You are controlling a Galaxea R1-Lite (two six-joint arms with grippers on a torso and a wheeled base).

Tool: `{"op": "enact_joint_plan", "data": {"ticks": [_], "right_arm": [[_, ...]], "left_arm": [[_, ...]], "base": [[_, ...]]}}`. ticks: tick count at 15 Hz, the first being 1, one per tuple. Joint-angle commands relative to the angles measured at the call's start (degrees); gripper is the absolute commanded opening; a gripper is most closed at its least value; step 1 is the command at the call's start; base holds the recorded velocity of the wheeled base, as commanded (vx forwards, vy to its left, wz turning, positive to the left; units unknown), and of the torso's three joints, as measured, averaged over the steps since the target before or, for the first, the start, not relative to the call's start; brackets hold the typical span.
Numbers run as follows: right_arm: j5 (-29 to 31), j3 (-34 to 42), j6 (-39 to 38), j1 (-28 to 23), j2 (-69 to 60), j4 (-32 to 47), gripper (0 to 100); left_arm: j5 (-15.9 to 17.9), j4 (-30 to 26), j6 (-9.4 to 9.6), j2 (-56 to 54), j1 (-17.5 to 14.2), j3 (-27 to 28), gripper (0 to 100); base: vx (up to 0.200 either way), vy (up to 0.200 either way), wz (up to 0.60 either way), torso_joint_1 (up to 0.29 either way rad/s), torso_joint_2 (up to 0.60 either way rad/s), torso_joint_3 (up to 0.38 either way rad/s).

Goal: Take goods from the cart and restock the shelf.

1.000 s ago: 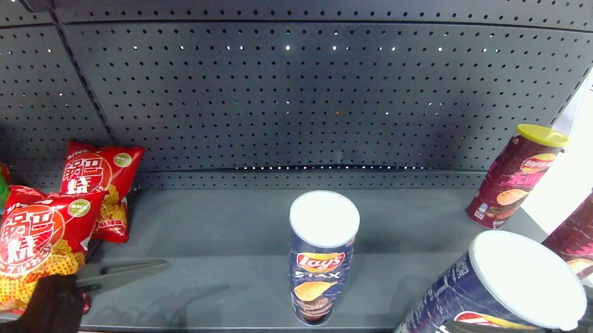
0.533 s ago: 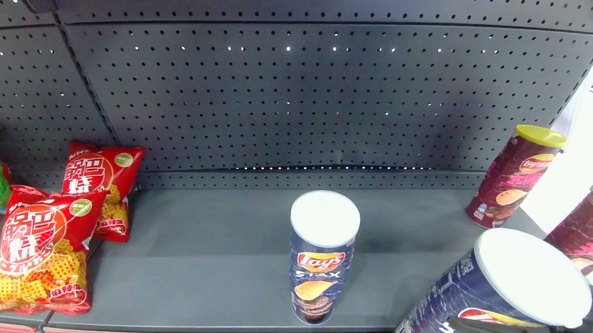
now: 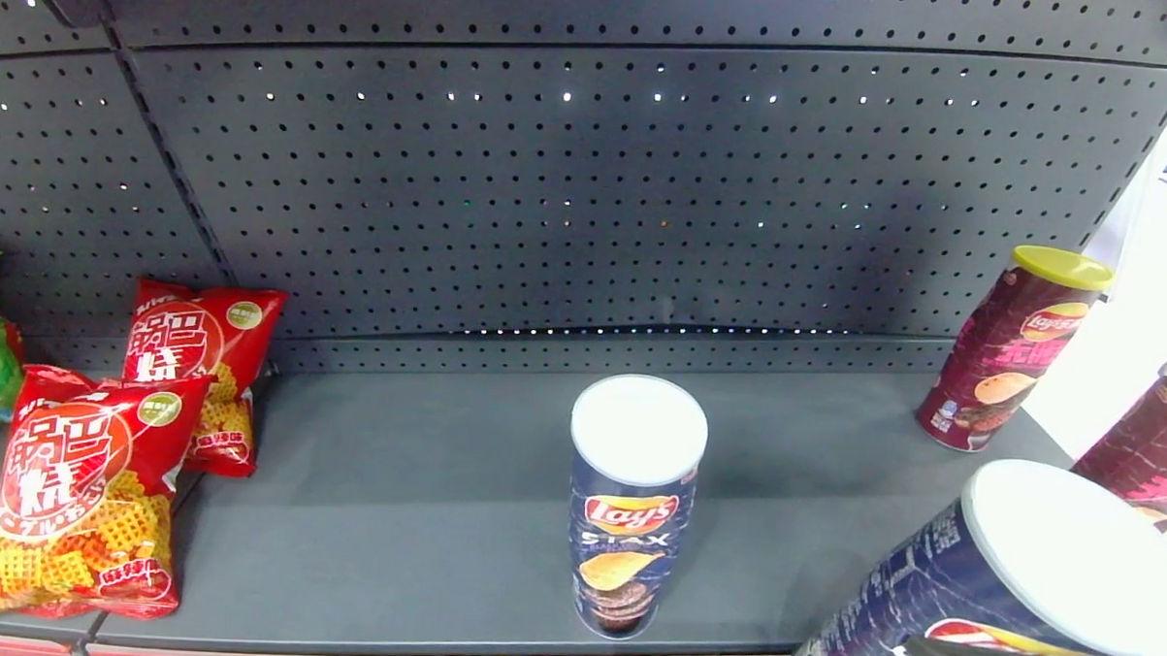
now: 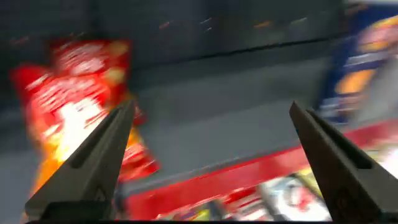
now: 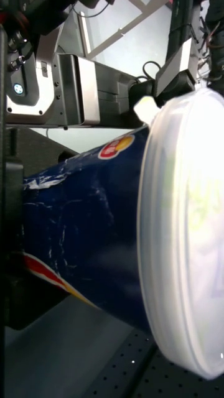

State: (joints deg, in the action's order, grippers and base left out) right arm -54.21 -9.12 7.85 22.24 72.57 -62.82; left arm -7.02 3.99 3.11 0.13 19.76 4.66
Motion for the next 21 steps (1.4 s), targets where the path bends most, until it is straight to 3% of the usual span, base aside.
{"op": "enact_joint_plan", "data": {"ticks": [1,2,4,6,7,9,11,12,13,14,18,21], "right_arm": [[0.0,0.0,0.0,0.0,-0.1,0.0,0],[0.0,0.0,0.0,0.0,-0.1,0.0,0],[-0.1,0.0,0.0,0.1,-0.1,0.0,0],[-0.2,-0.2,0.0,0.1,-0.2,-0.1,0],[-0.2,-0.1,0.0,0.2,-0.2,-0.1,0],[-0.3,-0.1,0.0,0.2,-0.2,-0.1,0],[-0.3,-0.2,0.0,0.2,-0.2,-0.1,0],[-0.4,-0.3,0.0,0.2,-0.2,-0.1,0],[-0.4,-0.4,0.0,0.3,-0.2,-0.1,0],[-0.5,-0.4,0.0,0.4,-0.3,-0.2,0],[-0.5,0.3,-0.2,0.4,-1.6,-0.2,0],[-0.4,0.6,-0.5,0.4,-2.4,-0.2,0]], "left_arm": [[-2.5,-0.6,0.06,1.4,0.0,-0.5,100],[-4.4,-0.6,0.06,3.5,-0.3,0.0,100],[-5.2,-0.6,-0.03,3.6,-3.5,0.9,100],[-8.2,-0.6,-0.21,3.6,-3.4,1.9,100],[-10.4,-0.7,-1.18,4.0,-3.5,1.9,100],[-9.9,-0.6,-1.7,7.5,-6.7,3.0,100],[-10.5,-0.7,-2.14,9.8,-7.8,5.1,100],[-10.6,-0.6,-2.76,9.0,-11.3,5.3,100],[-10.1,-0.7,-2.84,6.8,-14.5,5.1,100],[-9.1,-1.1,-2.41,5.1,-15.6,4.2,100],[-6.3,3.4,-2.49,5.1,-15.6,-2.9,100],[0.1,0.8,-2.14,5.1,-15.6,-4.7,100]], "base": [[0.0,0.0,0.0,0.0,0.0,0.0],[0.0,0.0,0.0,0.0,0.0,0.0],[0.0,0.0,0.0,0.0,0.0,0.0],[0.0,0.0,0.0,0.0,0.0,0.0],[0.0,0.0,0.0,0.0,0.0,0.0],[0.0,0.0,0.0,0.0,0.0,0.0],[0.0,0.0,0.0,0.0,0.0,0.0],[0.0,0.0,0.0,0.0,0.0,0.0],[0.0,0.0,0.0,0.0,0.0,0.0],[0.0,0.0,0.0,0.0,0.0,0.0],[0.0,0.0,0.0,0.0,0.0,0.0],[0.0,0.0,0.0,0.0,0.0,0.0]]}}
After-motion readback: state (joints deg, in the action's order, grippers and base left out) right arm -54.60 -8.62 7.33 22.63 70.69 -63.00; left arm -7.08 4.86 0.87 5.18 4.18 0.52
